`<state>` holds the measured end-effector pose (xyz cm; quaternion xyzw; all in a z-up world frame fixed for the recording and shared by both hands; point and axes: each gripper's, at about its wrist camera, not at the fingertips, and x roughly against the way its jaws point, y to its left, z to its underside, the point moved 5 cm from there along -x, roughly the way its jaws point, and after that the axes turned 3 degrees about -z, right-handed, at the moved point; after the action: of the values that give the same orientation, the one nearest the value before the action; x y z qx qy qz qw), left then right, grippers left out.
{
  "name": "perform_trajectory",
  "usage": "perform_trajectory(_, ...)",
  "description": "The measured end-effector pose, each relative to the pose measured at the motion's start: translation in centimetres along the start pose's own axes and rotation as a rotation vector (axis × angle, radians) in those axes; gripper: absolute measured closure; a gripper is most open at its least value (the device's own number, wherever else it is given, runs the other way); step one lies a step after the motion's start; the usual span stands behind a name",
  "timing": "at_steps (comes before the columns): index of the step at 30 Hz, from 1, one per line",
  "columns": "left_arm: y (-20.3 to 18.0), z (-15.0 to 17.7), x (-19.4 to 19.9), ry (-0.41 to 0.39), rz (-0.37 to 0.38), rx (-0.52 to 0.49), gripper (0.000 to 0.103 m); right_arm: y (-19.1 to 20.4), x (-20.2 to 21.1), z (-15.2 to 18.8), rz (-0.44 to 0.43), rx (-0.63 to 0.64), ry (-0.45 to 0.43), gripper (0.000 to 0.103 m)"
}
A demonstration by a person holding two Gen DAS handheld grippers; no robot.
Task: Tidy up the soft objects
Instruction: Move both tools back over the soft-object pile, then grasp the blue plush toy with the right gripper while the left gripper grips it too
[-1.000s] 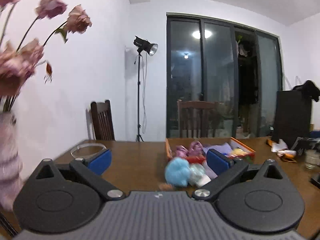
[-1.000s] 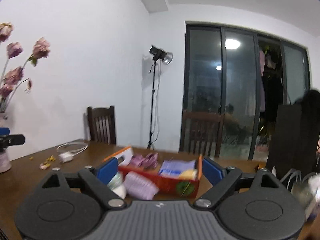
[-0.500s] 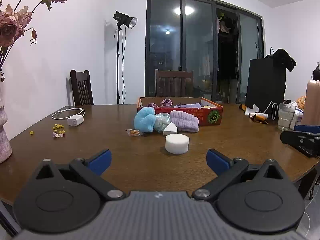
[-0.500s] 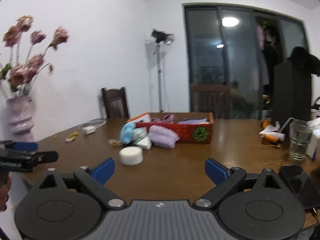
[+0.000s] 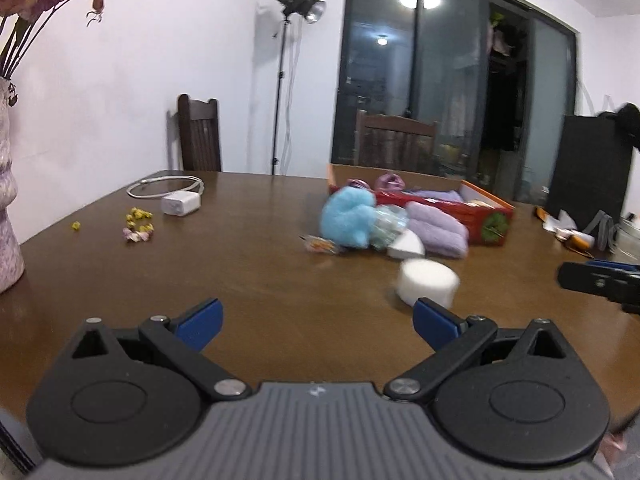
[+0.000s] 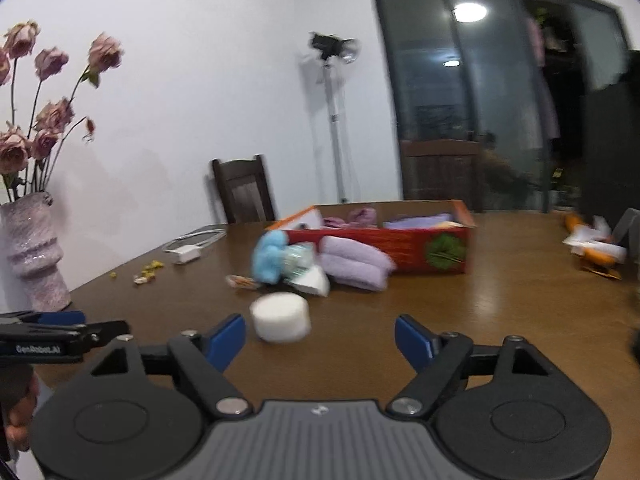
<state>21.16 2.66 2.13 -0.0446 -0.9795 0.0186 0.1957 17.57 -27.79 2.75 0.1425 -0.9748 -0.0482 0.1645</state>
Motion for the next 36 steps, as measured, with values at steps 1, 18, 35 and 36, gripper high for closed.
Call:
perform_trajectory(1, 0.3, -0.4, -0.6, -0.003, -0.011, 0.001, 0.000, 0.4, -1.6, -0.5, -0.013, 0.006, 0.008, 0.025)
perform_trajectory(18, 2.9, -2.7, -6.9, 0.025, -0.122, 0.057, 0.000, 3.3, -30.3, -8.1, -0.098, -0.010, 0.226, 0.082)
perform_trajectory(35, -4.2, 0.4, 0.1, 0.078, 0.151, 0.063, 0.000, -2.8, -4.3, 1.5, -0.298, -0.366, 0.190, 0.085)
perform_trajectory(36, -4.9, 0.7, 0.2, 0.086, 0.161, 0.060, 0.000, -3.6, -3.7, 2.6, -0.252, -0.371, 0.207, 0.084)
